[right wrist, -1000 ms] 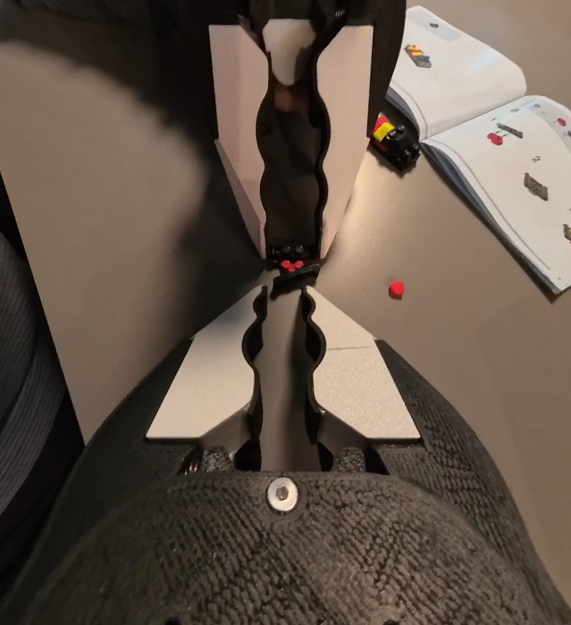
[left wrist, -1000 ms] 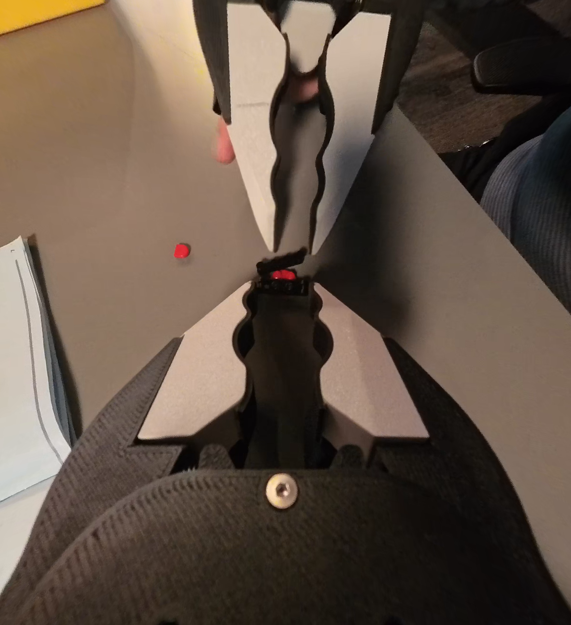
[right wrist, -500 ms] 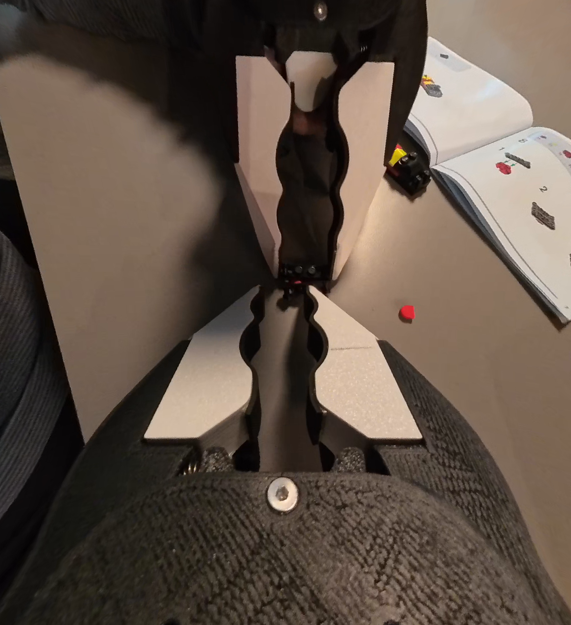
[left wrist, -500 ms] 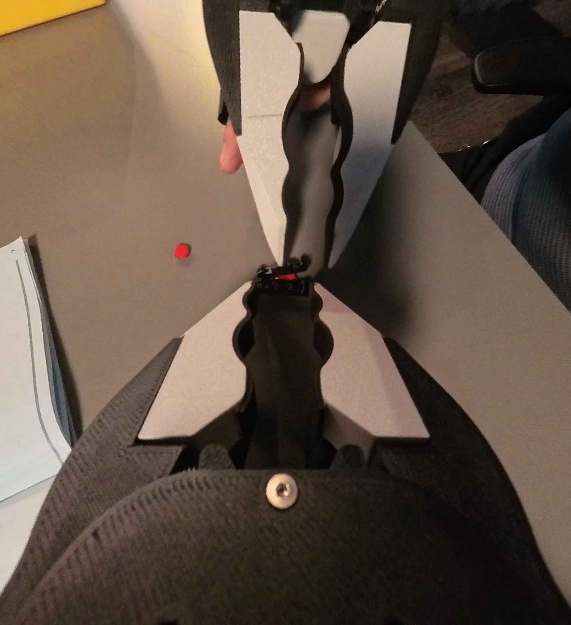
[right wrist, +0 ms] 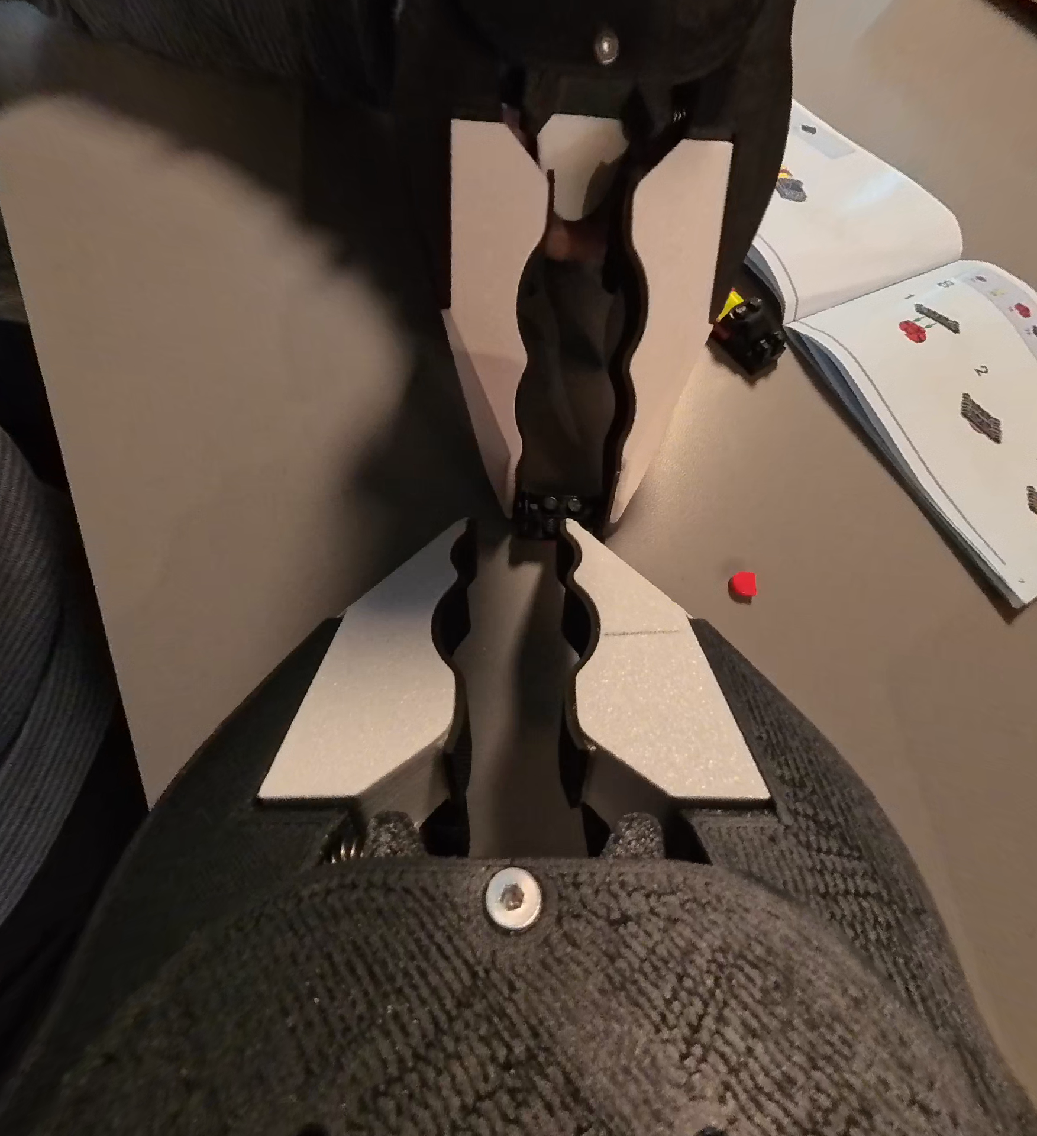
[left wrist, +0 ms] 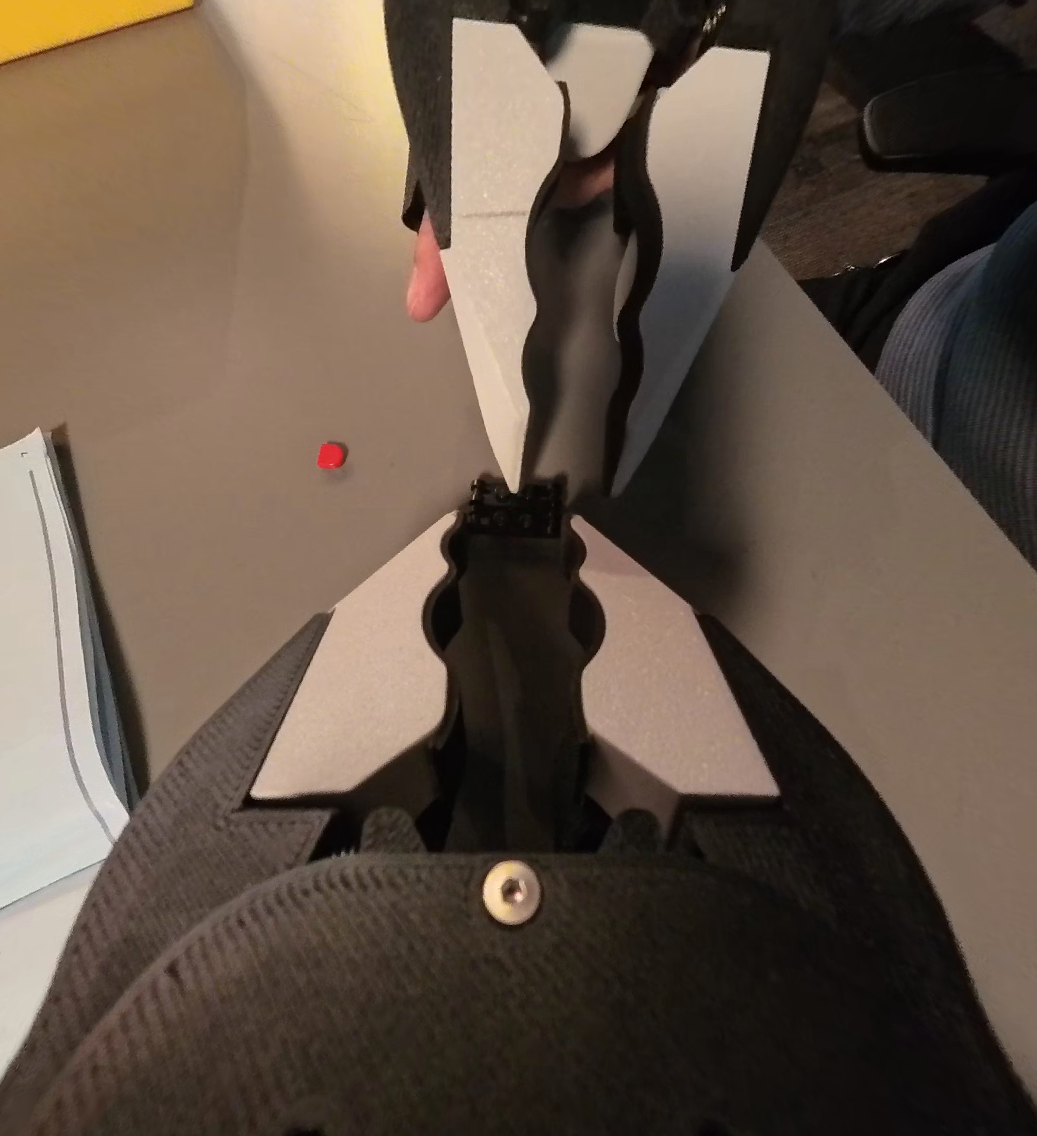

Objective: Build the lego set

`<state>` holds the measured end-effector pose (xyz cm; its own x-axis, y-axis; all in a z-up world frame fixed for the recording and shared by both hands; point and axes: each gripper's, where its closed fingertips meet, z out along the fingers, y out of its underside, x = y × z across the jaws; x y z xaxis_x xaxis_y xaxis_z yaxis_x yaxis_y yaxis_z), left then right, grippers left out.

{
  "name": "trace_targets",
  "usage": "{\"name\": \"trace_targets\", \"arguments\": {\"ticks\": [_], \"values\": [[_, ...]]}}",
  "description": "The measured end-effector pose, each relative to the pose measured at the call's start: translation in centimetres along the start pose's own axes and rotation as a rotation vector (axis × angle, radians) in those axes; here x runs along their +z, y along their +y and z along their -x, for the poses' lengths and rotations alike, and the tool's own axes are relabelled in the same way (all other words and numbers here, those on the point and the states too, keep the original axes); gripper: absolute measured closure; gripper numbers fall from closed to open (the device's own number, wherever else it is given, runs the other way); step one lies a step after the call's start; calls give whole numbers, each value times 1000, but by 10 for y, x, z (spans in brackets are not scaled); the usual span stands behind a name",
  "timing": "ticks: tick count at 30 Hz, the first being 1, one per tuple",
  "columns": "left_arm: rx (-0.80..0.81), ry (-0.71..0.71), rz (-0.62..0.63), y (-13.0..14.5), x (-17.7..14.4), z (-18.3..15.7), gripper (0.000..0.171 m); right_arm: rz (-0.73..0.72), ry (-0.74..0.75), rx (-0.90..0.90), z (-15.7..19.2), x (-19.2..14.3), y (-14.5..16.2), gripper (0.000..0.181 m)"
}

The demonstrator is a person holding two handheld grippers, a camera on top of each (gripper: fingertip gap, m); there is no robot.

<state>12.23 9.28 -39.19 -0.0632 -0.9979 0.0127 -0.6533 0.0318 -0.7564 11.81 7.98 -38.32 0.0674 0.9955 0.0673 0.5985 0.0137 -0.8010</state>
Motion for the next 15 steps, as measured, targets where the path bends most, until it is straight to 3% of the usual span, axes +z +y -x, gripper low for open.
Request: {"name": "trace_targets", "arguments": {"ticks": [6,15], "values": [[10,-60,-23,-3,-2,5,142,10,28,-59,-4,-2,-3,157],[6,-185,-295,-40,-24,15,143,17,90,-173,-18,-29,-34,157]]}}
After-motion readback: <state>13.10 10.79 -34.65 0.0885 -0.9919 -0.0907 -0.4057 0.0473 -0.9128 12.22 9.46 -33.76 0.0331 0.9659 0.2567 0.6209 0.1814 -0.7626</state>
